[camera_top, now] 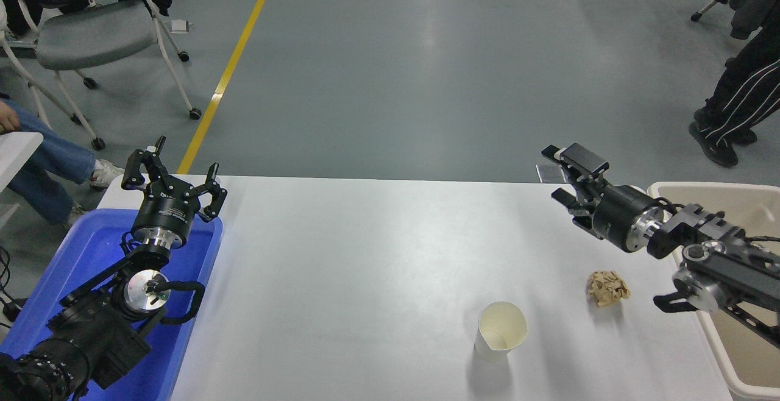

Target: Dispose of the paper cup in the dustbin

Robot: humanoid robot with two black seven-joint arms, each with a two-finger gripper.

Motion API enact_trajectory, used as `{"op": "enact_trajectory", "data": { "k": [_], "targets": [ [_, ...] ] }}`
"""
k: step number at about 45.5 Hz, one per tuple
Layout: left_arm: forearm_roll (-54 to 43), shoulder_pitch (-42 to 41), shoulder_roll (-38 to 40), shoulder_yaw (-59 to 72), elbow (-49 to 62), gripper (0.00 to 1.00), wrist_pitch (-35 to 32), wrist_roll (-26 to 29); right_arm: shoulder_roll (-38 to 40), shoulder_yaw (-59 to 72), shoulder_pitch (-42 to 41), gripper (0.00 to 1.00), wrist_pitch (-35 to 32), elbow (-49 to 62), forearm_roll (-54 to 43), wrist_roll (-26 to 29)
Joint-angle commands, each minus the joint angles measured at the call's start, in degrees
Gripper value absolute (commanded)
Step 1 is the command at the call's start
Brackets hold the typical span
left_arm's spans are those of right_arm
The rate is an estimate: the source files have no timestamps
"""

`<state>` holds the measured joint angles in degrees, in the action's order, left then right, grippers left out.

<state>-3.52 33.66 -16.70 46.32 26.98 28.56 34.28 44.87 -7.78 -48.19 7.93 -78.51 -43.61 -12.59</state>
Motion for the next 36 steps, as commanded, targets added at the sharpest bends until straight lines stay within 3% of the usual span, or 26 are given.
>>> {"op": "enact_trajectory", "data": {
  "k": [1,8,18,36],
  "targets": [
    [0.0,0.0,0.0,0.0,0.0,1.0,0.0,0.0,2.2,23.0,-15.1,1.0,-4.2,-3.1,-9.6,1.2],
    [0.0,0.0,0.0,0.0,0.0,1.0,0.0,0.0,1.1,36.9,-26.8,1.0,-8.5,-3.2,-16.1,0.6],
    [0.0,0.0,0.0,0.0,0.0,1.0,0.0,0.0,-0.8,40.0,-27.5,1.0,-9.1,-3.3,-29.2,-0.7],
    [0.0,0.0,0.0,0.0,0.0,1.0,0.0,0.0,-9.4,44.6,-29.1,1.0,-9.3,-2.3,-29.8,-2.3]
  ]
}}
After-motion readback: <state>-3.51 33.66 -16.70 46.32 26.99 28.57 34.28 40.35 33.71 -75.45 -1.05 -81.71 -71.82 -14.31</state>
